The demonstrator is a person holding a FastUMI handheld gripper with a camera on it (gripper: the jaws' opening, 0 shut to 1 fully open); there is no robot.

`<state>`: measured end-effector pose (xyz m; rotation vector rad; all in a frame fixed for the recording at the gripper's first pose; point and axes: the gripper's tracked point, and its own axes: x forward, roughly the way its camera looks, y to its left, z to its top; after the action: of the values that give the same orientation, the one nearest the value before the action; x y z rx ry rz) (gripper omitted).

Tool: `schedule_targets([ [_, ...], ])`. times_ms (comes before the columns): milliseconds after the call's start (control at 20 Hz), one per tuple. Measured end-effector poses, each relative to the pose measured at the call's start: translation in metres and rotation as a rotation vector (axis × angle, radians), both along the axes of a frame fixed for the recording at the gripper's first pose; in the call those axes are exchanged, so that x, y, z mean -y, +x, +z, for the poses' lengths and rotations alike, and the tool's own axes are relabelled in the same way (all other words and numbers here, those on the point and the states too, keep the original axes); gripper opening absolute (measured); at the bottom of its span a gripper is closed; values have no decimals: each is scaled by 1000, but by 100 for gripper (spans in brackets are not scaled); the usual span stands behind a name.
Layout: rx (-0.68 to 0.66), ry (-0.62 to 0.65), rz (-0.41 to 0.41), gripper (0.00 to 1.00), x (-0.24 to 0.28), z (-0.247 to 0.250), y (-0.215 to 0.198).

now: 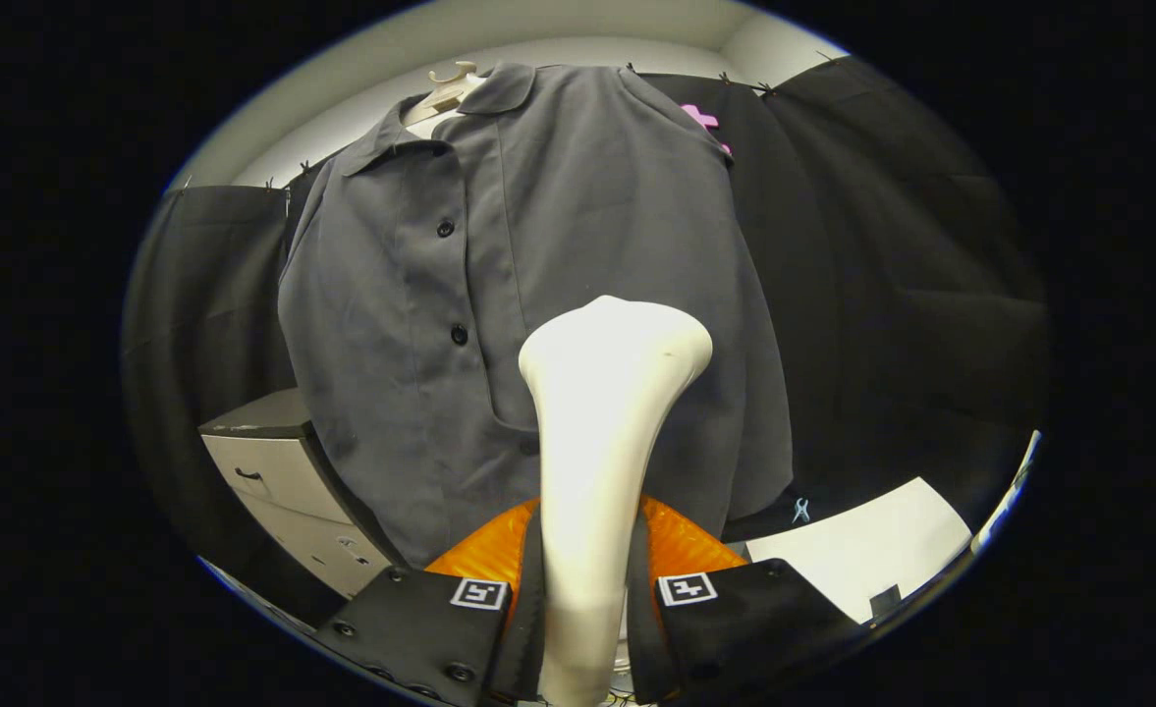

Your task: Iron the clothes twice with a garment steamer, once on the left side and once on the right side.

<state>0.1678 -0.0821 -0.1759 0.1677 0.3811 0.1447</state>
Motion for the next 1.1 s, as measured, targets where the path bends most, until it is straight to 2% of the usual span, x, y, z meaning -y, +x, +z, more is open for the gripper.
schedule_targets([
  [300,-51,15,-27,42,6,-27,-18],
  [600,-59,12,-48,42,9,-32,-38],
  [900,-7,-17,-34,42,-5,-3,-66],
  [1100,66,-30,3,42,-31,39,-91],
])
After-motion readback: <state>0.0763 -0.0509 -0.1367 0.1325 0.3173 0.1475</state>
